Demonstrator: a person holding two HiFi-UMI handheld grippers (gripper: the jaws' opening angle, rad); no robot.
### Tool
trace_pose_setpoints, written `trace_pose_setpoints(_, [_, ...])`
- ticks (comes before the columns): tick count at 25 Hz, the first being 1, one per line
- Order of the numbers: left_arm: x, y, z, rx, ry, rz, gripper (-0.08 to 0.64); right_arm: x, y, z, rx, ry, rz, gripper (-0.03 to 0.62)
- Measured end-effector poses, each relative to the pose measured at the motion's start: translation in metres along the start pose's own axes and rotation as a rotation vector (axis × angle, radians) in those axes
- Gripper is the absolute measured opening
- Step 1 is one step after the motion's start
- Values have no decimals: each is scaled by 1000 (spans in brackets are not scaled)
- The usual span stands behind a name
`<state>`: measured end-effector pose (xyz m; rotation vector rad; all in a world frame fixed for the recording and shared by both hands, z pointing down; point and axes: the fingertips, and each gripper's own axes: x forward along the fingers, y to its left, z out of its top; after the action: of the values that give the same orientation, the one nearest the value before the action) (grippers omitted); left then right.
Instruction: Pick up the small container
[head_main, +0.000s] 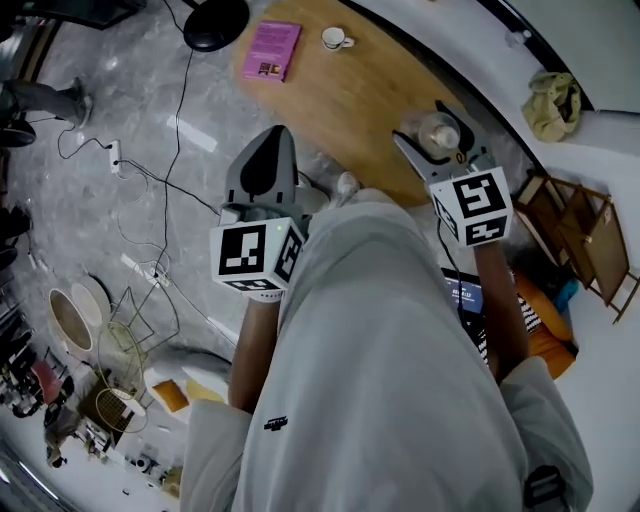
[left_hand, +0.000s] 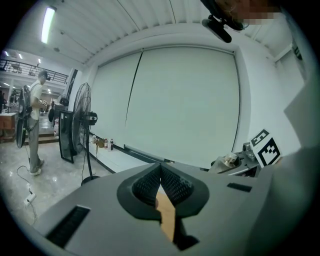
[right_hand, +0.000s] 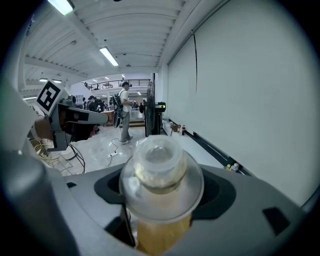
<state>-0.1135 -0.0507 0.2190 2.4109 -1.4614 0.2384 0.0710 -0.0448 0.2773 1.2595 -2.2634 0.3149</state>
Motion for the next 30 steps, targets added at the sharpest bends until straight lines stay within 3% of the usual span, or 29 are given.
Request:
trace_pose_setpoints(17, [-11,-4,19,14,-42,-17,20,-72,-14,-14,91,-9,-128,341])
trace_pose_setpoints(30, [-14,-17,19,10,-32,-26,20,-70,-2,-4,100,-31,-90,341])
